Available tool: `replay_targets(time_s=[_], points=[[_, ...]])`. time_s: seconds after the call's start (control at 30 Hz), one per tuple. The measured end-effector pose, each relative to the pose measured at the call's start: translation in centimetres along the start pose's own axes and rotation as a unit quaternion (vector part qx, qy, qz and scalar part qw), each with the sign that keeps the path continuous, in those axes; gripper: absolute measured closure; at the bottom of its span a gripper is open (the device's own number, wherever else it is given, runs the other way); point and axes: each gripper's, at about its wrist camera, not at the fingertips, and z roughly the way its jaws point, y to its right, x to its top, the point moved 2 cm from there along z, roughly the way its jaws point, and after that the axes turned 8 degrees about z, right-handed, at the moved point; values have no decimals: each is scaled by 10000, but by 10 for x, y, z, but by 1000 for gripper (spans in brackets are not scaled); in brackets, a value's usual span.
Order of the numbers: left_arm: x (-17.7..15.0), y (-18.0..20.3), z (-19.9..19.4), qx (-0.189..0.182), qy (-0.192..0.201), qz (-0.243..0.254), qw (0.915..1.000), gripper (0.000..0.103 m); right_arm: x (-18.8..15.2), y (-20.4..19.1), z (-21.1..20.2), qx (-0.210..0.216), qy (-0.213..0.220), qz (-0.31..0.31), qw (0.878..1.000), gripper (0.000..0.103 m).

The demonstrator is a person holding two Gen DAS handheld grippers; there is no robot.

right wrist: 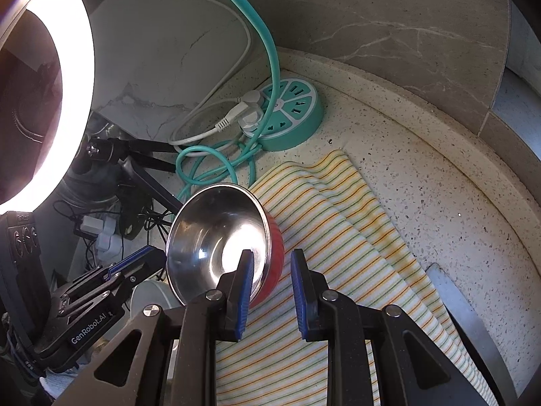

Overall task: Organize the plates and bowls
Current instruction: 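Close both grippers together on the red bowl's rim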

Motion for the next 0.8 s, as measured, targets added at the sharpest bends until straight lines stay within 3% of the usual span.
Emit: replay_targets(time_s=[0.37, 0.8], points=[[3, 0, 11, 22, -87, 61, 9999, 92, -1, 0, 9, -50, -62, -37, 10000, 83], [0, 3, 19, 23, -128, 97, 9999, 92, -3, -2, 11, -103, -91, -157, 9998, 94]])
